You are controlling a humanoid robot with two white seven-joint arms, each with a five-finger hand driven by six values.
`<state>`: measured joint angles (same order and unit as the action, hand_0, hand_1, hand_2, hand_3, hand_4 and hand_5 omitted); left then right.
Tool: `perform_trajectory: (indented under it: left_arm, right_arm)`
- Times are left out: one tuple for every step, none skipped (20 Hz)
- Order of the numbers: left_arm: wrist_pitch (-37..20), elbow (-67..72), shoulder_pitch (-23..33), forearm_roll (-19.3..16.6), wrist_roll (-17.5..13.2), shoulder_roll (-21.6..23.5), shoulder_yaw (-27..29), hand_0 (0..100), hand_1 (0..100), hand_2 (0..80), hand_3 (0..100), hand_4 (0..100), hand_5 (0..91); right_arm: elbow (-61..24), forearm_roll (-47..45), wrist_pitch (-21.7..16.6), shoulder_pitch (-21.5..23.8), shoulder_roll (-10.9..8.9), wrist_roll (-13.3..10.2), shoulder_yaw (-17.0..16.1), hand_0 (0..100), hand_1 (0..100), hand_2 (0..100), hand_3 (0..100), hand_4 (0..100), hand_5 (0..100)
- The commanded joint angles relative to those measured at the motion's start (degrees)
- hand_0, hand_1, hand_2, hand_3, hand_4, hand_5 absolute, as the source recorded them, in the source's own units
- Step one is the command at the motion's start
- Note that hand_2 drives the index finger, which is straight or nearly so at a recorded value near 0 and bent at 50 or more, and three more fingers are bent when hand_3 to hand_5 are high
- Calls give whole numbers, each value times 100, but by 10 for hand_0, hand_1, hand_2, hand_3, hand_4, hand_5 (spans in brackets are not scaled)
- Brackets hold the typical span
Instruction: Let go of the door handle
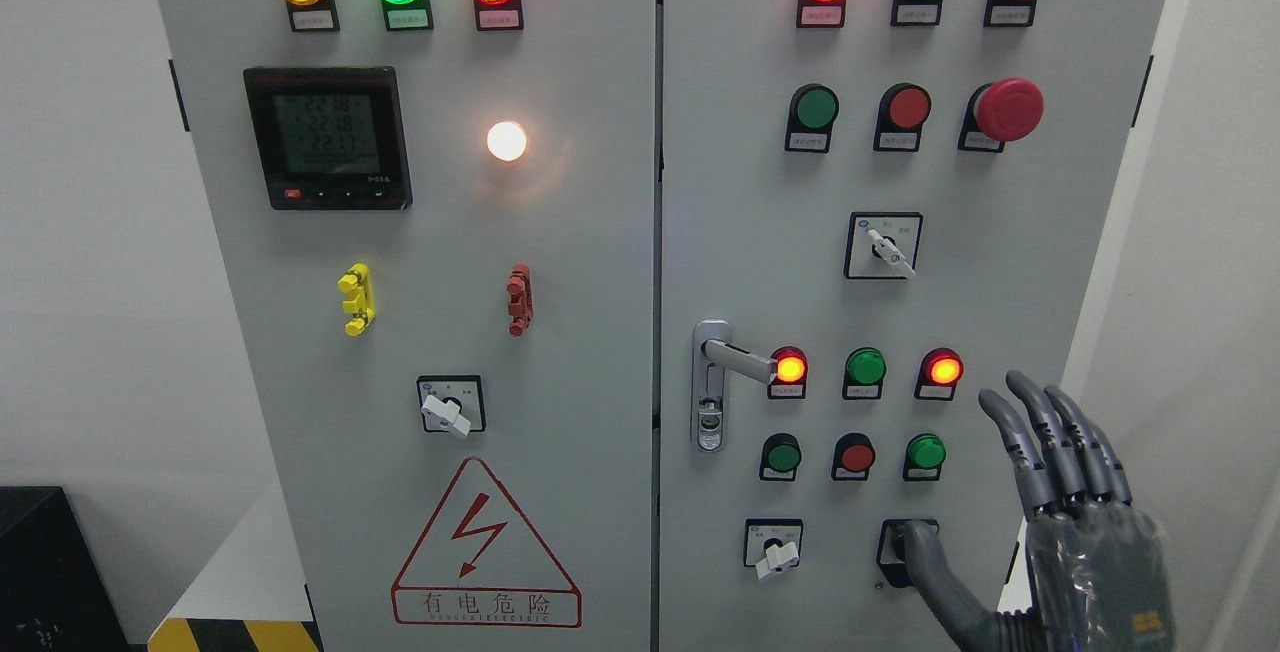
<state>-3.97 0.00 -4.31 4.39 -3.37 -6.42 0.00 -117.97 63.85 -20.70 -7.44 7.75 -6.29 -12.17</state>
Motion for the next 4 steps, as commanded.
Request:
perform_trajectory:
  left_arm:
    - [1, -114, 0, 0, 3, 0, -123, 0, 0, 23, 88, 13, 0]
    - [1, -114, 0, 0, 3, 0, -123, 0, 0, 23, 88, 13, 0]
    - [1, -114, 0, 0, 3, 0, -123, 0, 0, 23, 88, 13, 0]
    - [1, -114, 0, 0, 3, 0, -123, 0, 0, 23, 87, 13, 0]
  right_arm:
    - [-95, -13, 14, -64, -1, 23, -102, 307, 152, 0, 0, 0, 0]
    - [-95, -13, 14, -73, -1, 23, -84, 302, 154, 0, 0, 0, 0]
    - [-95, -13, 14, -73, -1, 23, -84, 297, 156, 0, 0, 0, 0]
    - [-95, -13, 14, -73, -1, 23, -84, 296, 156, 0, 0, 0, 0]
